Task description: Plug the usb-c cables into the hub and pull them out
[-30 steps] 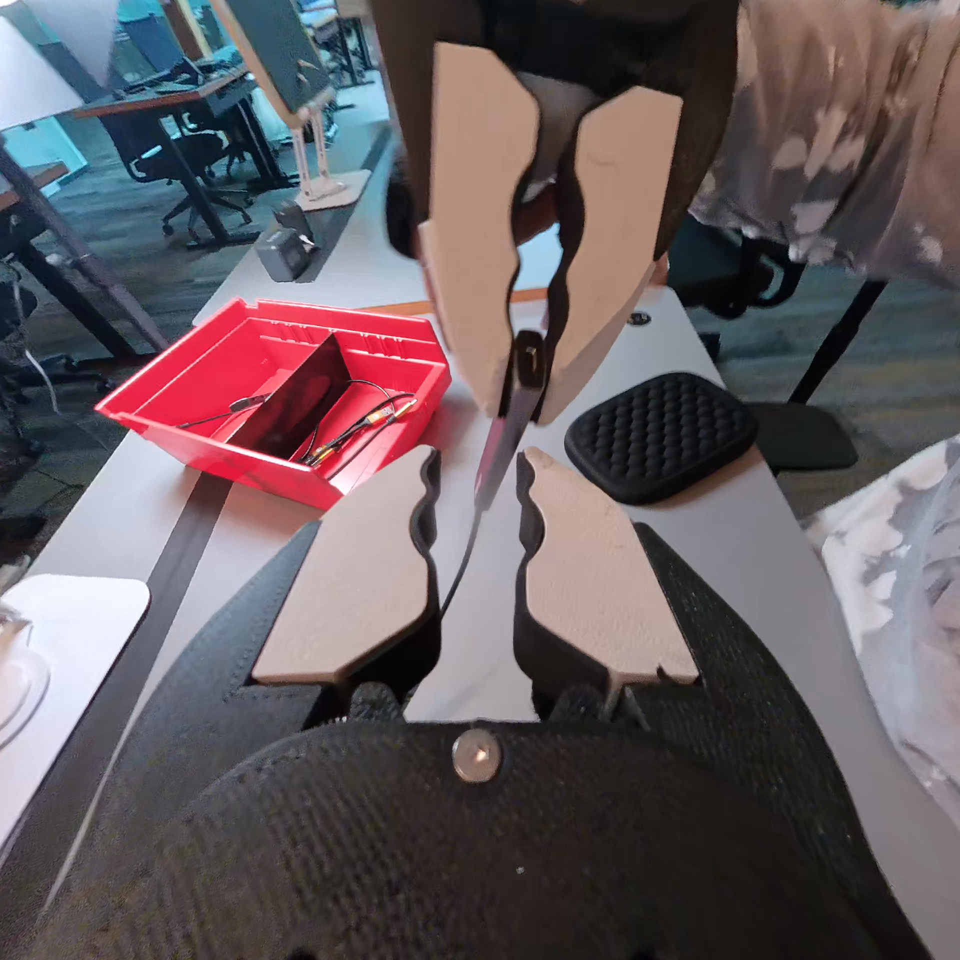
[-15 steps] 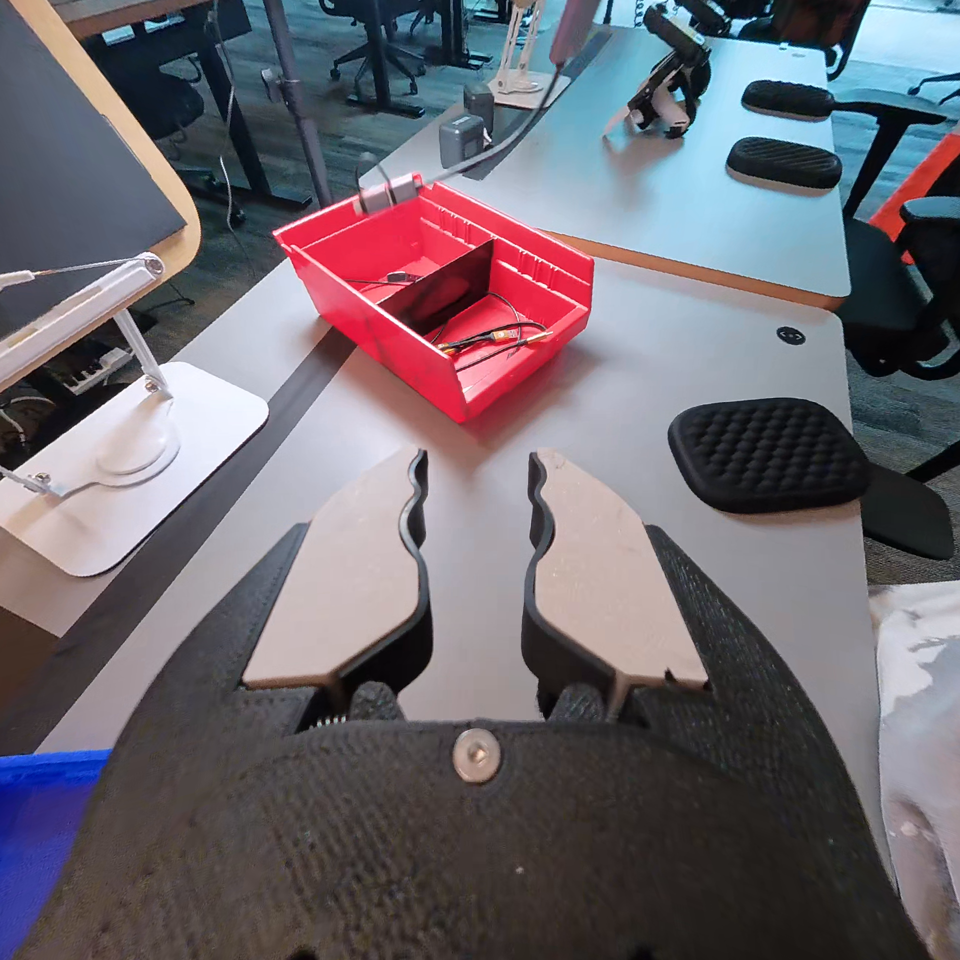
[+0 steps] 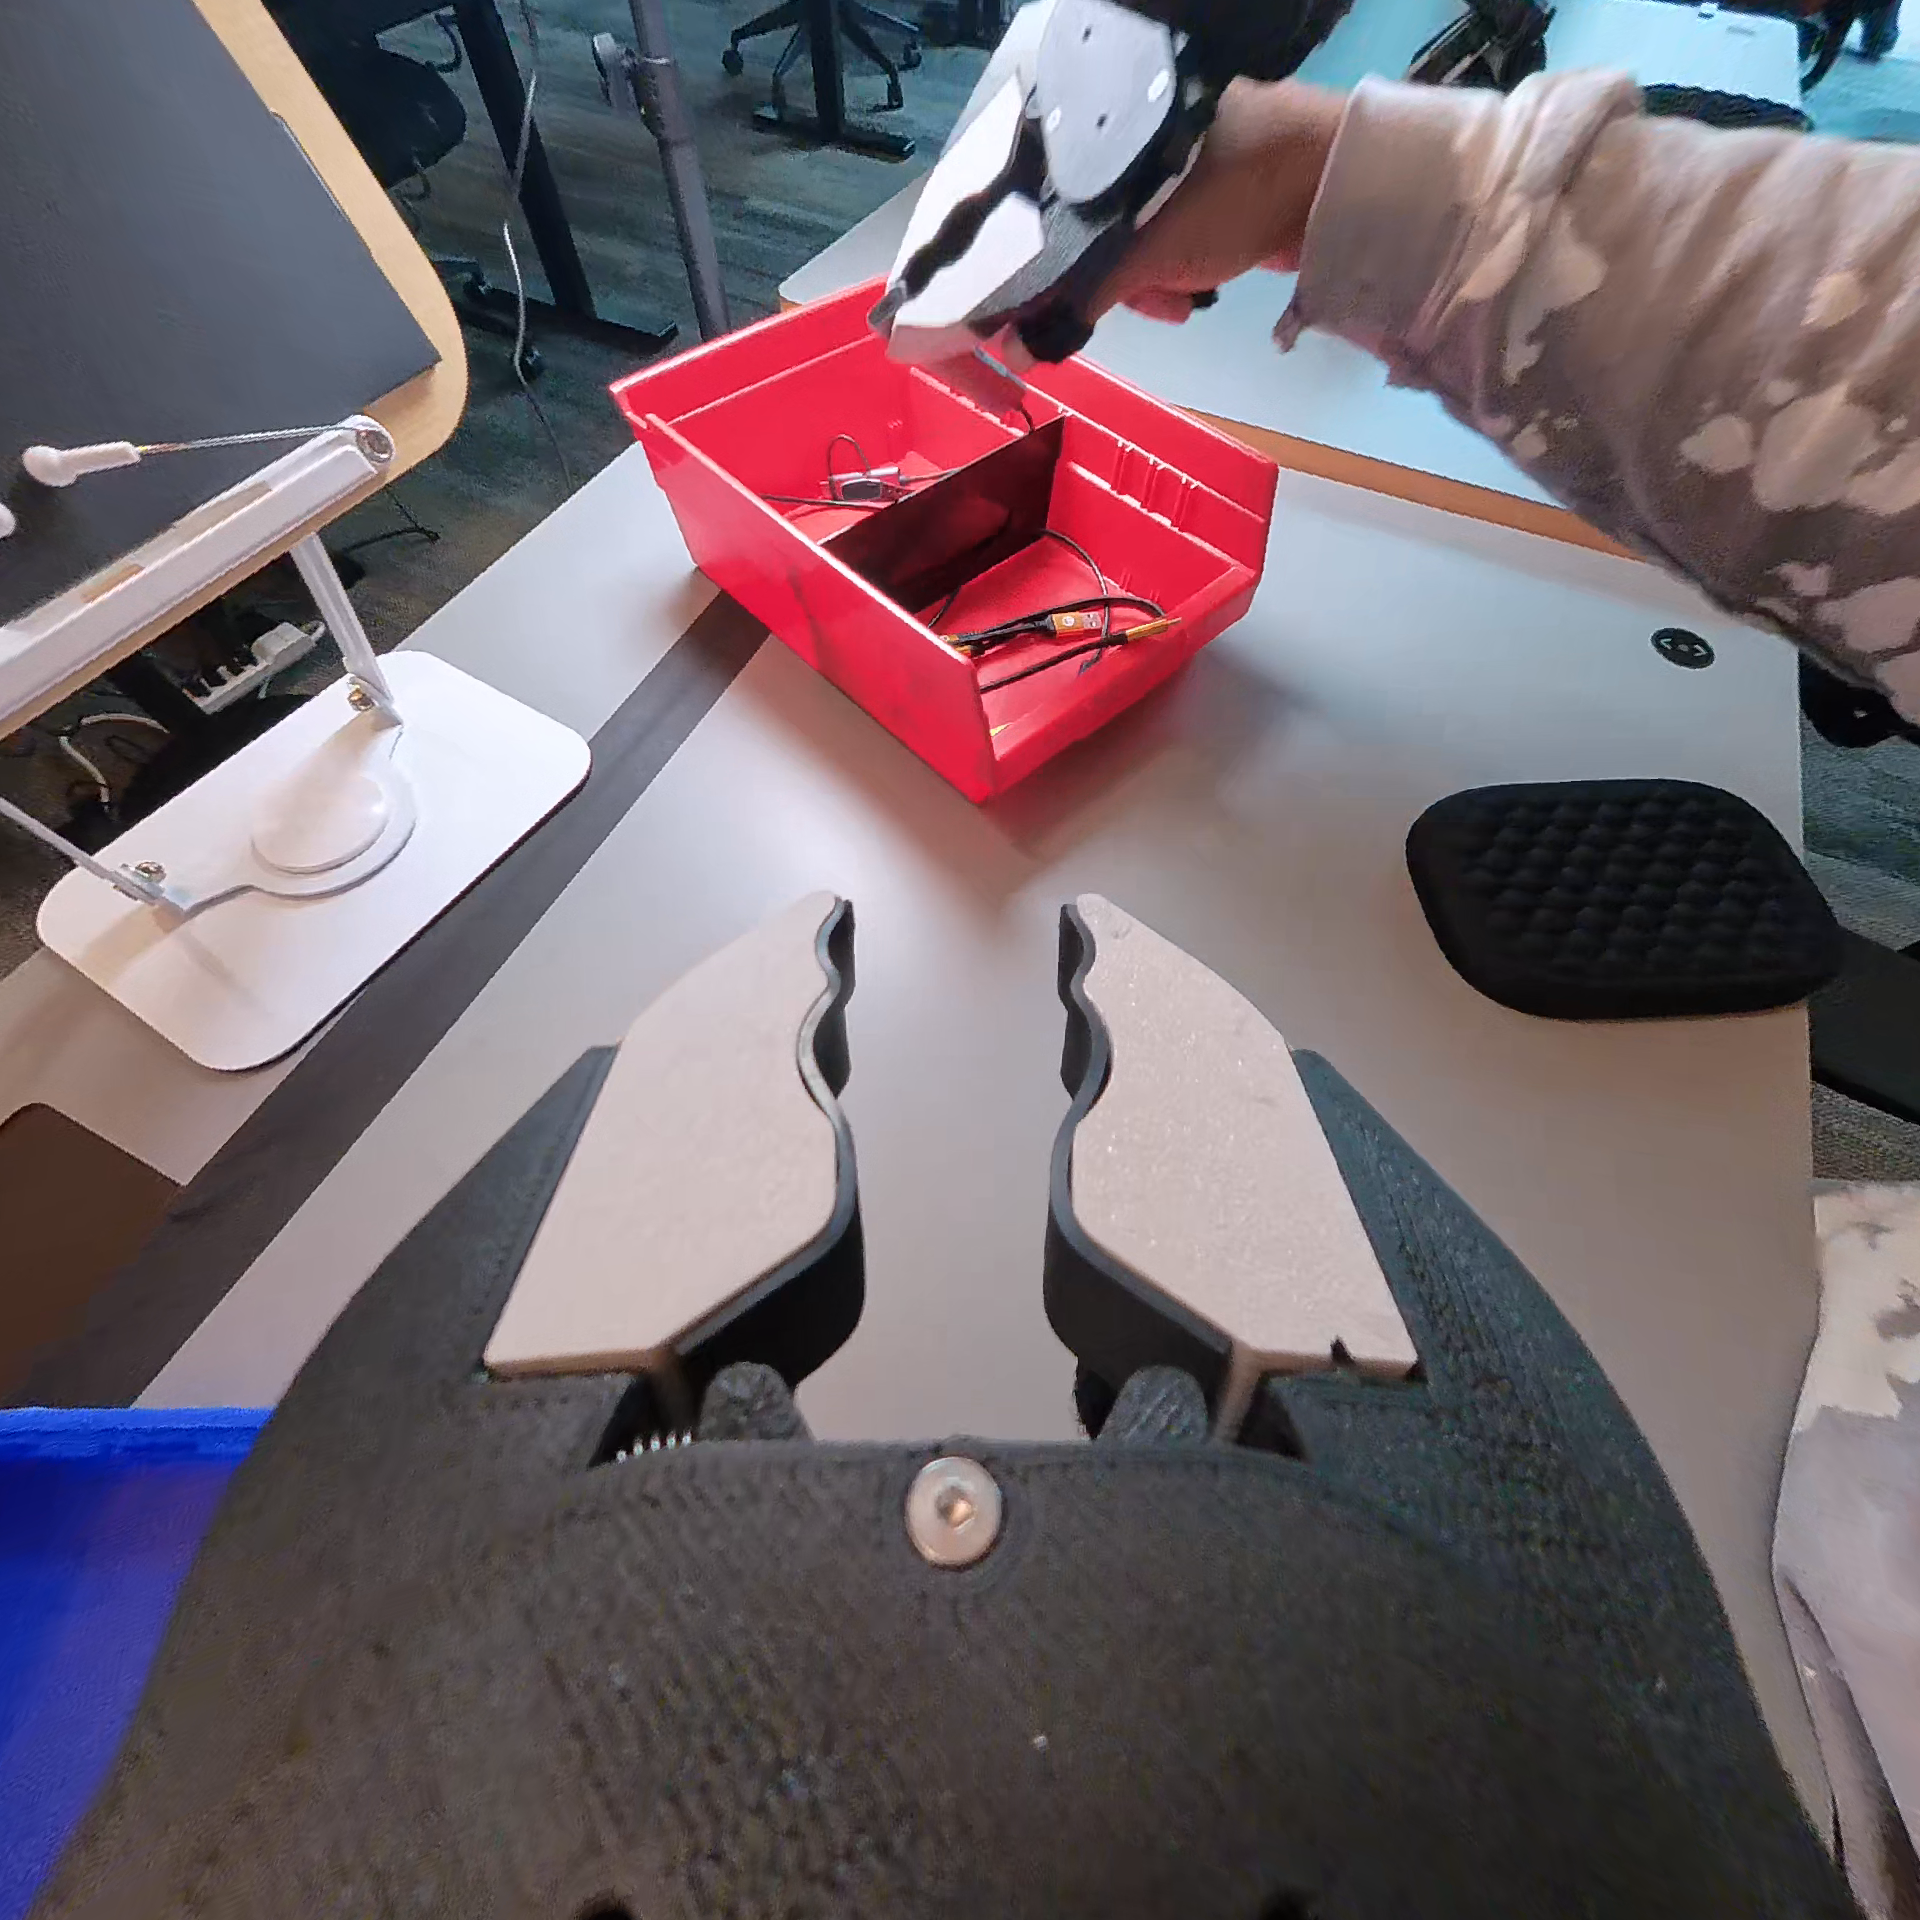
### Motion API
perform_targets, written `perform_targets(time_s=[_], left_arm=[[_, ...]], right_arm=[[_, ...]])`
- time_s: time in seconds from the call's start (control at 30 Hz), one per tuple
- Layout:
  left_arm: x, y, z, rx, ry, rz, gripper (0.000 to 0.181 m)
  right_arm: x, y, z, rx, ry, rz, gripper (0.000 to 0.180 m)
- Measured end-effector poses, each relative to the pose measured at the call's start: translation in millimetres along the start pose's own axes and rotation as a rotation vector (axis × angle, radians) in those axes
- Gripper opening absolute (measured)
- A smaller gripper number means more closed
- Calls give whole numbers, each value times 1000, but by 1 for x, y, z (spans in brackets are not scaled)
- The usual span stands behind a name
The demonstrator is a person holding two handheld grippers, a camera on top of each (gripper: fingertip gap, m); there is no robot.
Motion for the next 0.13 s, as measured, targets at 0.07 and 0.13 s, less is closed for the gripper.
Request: perform_targets(time_s=[0.07,0.13], left_arm=[[0,1,-2,1,-3,-3,38],[-1,2,-3,-5,-11,-12,38]], right_arm=[[-21,7,-1,-11,3,-17,11],[-37,16,0,23,8,-65,11]])
Point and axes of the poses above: each gripper's, where its closed fingertips meet, x back along the fingers, y out of its underside, z = x × y across the jaws, the point moved 5 cm from there along x, back along the fingers, and after that the axes turned 6 degrees about z, right-handed, at the moved point
